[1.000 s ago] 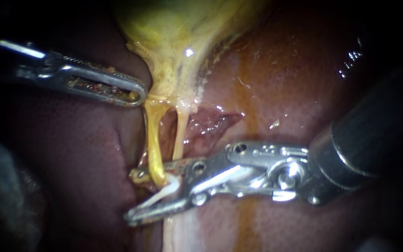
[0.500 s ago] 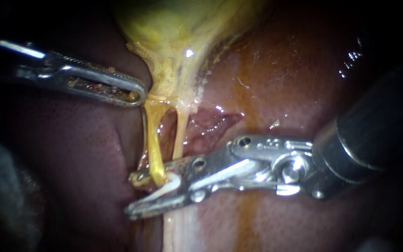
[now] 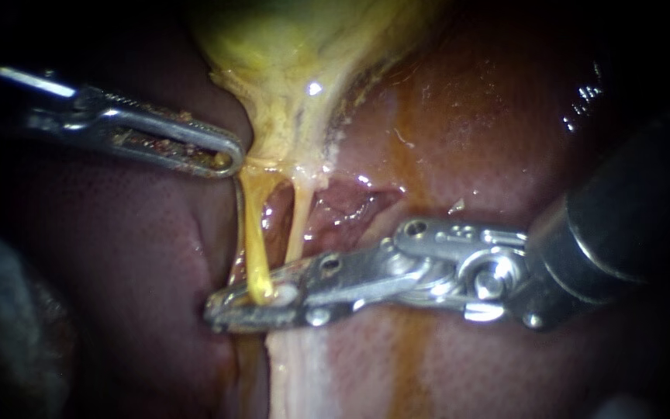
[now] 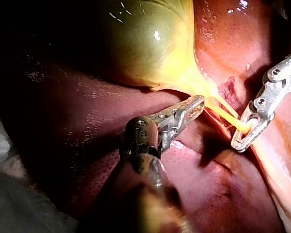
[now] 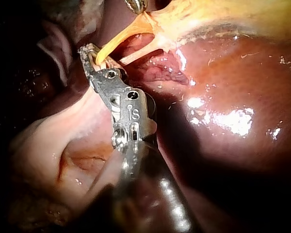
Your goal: Clipping first clip left tube
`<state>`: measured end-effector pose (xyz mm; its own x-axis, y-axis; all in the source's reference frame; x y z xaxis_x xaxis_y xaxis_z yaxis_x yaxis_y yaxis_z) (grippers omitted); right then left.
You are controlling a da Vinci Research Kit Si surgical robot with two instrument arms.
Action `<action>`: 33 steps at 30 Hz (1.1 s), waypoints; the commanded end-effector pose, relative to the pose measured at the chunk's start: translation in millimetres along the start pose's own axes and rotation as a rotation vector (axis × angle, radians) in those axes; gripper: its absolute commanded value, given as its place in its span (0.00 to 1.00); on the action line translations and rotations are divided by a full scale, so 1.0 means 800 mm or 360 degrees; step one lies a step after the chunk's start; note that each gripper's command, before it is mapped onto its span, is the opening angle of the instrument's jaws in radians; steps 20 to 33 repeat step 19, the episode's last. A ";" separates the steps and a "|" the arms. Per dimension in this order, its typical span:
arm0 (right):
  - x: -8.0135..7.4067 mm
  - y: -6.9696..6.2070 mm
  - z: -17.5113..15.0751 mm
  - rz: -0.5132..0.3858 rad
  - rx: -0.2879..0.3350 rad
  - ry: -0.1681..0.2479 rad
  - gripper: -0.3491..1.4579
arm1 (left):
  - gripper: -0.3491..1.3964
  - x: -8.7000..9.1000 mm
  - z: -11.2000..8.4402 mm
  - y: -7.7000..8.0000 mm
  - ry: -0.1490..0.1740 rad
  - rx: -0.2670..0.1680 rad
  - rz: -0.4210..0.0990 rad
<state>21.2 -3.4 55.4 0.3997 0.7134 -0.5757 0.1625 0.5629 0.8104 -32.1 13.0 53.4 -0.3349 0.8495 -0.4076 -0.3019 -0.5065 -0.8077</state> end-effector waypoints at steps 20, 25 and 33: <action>-0.0007 0.0002 -0.0002 0.0063 0.0020 -0.0016 0.00 | 0.00 0.0001 0.0003 0.0000 0.0001 0.0001 -0.0001; -0.0007 0.0002 -0.0002 0.0063 0.0020 -0.0016 0.00 | 0.00 0.0001 0.0003 0.0000 0.0001 0.0001 -0.0001; -0.0007 0.0002 -0.0002 0.0063 0.0020 -0.0016 0.00 | 0.00 0.0001 0.0003 0.0000 0.0001 0.0001 -0.0001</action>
